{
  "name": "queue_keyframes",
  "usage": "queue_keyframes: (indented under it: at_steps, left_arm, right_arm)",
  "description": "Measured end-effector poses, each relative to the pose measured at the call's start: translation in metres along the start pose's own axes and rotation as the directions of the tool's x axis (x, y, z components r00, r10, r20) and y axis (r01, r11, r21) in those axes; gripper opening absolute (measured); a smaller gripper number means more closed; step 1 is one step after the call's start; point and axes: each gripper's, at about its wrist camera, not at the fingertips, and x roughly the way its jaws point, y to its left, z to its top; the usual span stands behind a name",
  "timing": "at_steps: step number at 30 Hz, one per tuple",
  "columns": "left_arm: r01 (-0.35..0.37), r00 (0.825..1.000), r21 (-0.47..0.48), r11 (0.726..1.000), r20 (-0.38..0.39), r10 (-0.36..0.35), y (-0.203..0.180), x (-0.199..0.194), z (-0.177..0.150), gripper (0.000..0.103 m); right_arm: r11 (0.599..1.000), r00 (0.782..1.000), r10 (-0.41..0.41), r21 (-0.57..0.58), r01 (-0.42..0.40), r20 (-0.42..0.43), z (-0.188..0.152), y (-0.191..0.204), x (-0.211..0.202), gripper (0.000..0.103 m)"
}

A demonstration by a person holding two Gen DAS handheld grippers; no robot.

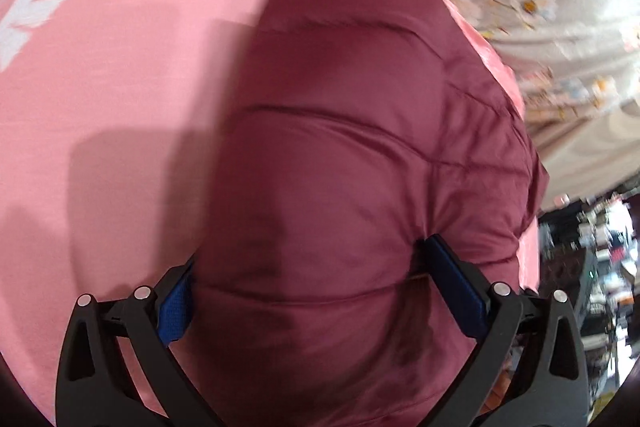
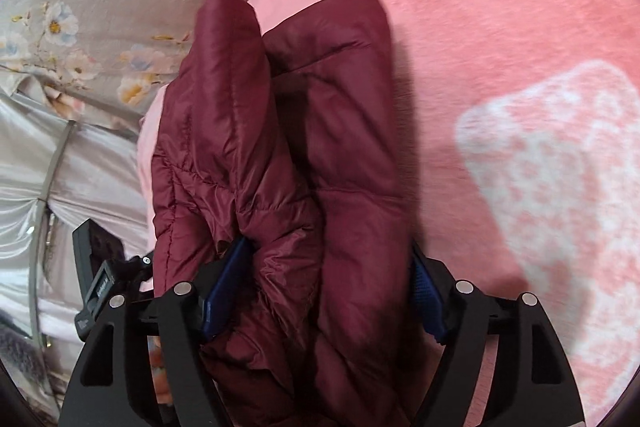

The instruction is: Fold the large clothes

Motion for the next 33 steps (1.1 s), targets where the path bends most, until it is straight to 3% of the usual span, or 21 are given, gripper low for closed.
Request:
queue_keyframes:
  at_steps: [1, 3, 4, 6, 8, 11, 17, 24, 33]
  left_arm:
    - [-0.024, 1.0, 0.007, 1.0, 0.008, 0.024, -0.004, 0.001, 0.0, 0.098]
    - [-0.039, 0.999, 0.015, 0.999, 0.015, 0.039, -0.009, -0.001, 0.001, 0.095]
    - [-0.051, 0.998, 0.027, 0.998, 0.024, 0.051, -0.013, -0.004, 0.0, 0.091]
    - [-0.09, 0.995, 0.075, 0.993, 0.052, 0.086, -0.023, -0.014, -0.001, 0.069]
    - [-0.12, 0.991, 0.131, 0.984, 0.081, 0.11, -0.037, -0.027, -0.001, 0.056]
    - [-0.122, 0.989, 0.195, 0.973, 0.111, 0.102, -0.058, -0.044, -0.001, 0.045]
    - [-0.135, 0.978, 0.307, 0.942, 0.195, 0.077, -0.098, -0.087, -0.013, 0.042]
    - [-0.131, 0.957, 0.401, 0.907, 0.289, 0.01, -0.149, -0.13, -0.022, 0.042]
    - [-0.15, 0.916, 0.487, 0.86, 0.397, -0.065, -0.186, -0.183, -0.035, 0.043]
  right_arm:
    - [1.0, 1.0, 0.011, -0.001, -0.011, 0.001, 0.0, 0.0, 0.002, 0.071]
    - [0.999, 0.999, 0.051, 0.008, -0.051, -0.006, 0.001, 0.001, 0.005, 0.05]
    - [0.998, 0.998, 0.061, 0.014, -0.061, 0.002, 0.001, 0.001, 0.005, 0.045]
    - [0.999, 0.998, 0.047, -0.025, -0.046, 0.032, -0.001, 0.008, -0.002, 0.027]
    - [0.998, 0.998, 0.033, -0.048, -0.03, 0.06, -0.003, 0.012, -0.013, 0.021]
    - [0.996, 0.993, 0.008, -0.086, 0.002, 0.121, -0.005, 0.027, -0.032, 0.018]
    - [0.987, 0.967, -0.011, -0.151, 0.051, 0.256, -0.011, 0.055, -0.084, 0.018]
    - [0.968, 0.907, -0.009, -0.223, 0.113, 0.421, -0.025, 0.089, -0.15, 0.018]
    - [0.939, 0.826, 0.026, -0.297, 0.173, 0.563, -0.037, 0.131, -0.203, 0.018]
